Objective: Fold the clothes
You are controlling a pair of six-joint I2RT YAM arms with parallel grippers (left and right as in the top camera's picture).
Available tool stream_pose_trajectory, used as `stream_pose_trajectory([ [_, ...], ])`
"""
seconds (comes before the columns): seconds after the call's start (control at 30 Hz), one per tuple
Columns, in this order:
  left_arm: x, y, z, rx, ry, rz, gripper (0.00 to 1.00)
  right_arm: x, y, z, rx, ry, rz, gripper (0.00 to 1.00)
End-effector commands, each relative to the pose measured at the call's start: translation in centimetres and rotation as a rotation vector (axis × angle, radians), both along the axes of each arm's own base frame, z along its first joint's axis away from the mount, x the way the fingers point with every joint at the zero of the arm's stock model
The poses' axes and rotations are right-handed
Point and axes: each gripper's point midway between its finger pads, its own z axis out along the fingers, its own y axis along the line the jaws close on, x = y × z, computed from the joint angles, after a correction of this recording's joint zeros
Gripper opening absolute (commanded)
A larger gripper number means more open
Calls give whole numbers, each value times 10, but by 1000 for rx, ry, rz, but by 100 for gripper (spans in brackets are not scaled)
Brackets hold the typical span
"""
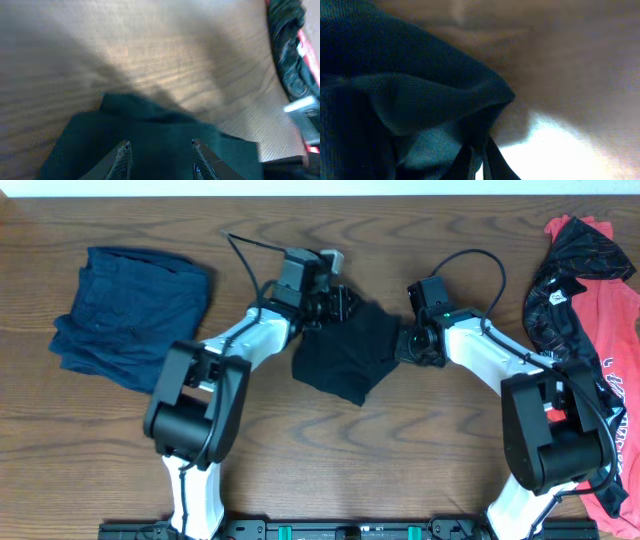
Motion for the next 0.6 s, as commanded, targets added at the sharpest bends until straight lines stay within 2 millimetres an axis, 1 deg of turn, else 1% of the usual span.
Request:
stream_pose_trajectory([
  [0.0,0,-2,-6,16,-1,-1,40,-44,-24,-43,-124,167,-46,9],
  [0.1,-1,-4,-3,6,-1,-10,40,-44,-21,-39,-106,162,-44,10],
  [0.17,-1,-5,-1,1,-2,-14,40,-41,-16,-32,-81,148,-41,13],
  [0.27,-4,-9,5,-25,-3,-38,40,-34,-7,-11,-28,94,-4,18],
  [0.3,-5,-10,7,-32,-3,-45,40,-30,-5,-1,-18,68,-3,18],
  [0.33,-6,-11,8,-35,-3,-48,40,-26,-4,10,-7,35,-3,22],
  [0.37,-6,-11,8,-35,-4,-48,40,-22,-3,22,3,-2,-3,29],
  [0.4,-6,-11,8,-34,0,-48,40,-18,-3,33,9,-37,-6,48],
  [0.43,-7,-11,7,-35,5,-51,40,-12,-3,46,19,-82,1,55],
  [0.5,-12,-14,10,-57,15,-75,40,-2,1,64,37,-164,53,51],
  [0.57,-14,-17,18,-79,12,-96,39,7,6,75,74,-218,86,49],
])
